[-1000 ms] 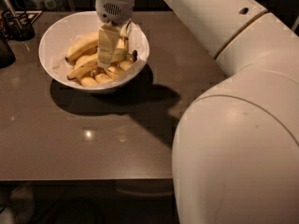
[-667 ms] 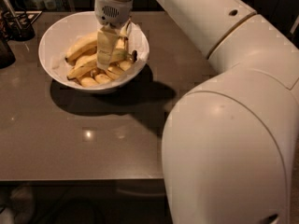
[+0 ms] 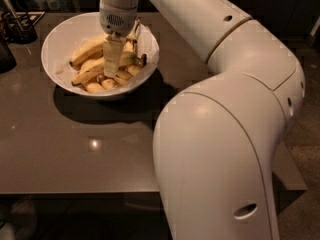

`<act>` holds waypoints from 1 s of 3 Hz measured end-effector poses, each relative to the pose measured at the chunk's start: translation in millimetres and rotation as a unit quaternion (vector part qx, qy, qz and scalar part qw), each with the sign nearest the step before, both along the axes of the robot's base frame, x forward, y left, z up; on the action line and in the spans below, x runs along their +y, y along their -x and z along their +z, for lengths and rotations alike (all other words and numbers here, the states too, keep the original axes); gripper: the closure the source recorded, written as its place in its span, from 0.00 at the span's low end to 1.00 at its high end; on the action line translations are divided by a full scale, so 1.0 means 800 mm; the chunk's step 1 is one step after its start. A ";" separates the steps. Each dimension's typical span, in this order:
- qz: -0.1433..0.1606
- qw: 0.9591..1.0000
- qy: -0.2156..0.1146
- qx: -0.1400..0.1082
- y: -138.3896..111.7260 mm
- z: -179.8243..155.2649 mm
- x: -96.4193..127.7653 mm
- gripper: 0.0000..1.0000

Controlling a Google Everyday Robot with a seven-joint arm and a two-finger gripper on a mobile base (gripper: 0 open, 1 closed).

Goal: Pick banana from white bowl

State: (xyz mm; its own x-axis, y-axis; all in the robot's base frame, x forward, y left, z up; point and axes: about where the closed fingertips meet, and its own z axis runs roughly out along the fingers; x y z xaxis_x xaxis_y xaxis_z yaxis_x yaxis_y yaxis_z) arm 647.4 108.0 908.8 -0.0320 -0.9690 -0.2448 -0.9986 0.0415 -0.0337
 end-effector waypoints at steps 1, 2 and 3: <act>0.004 1.000 0.008 0.015 0.003 -0.019 -0.001 0.34; 0.005 1.000 0.009 0.016 0.004 -0.019 -0.001 0.53; 0.005 1.000 0.009 0.016 0.004 -0.019 -0.001 0.74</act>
Offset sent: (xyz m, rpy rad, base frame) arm -0.0382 -0.0303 -0.0384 -0.1535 0.0762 0.0236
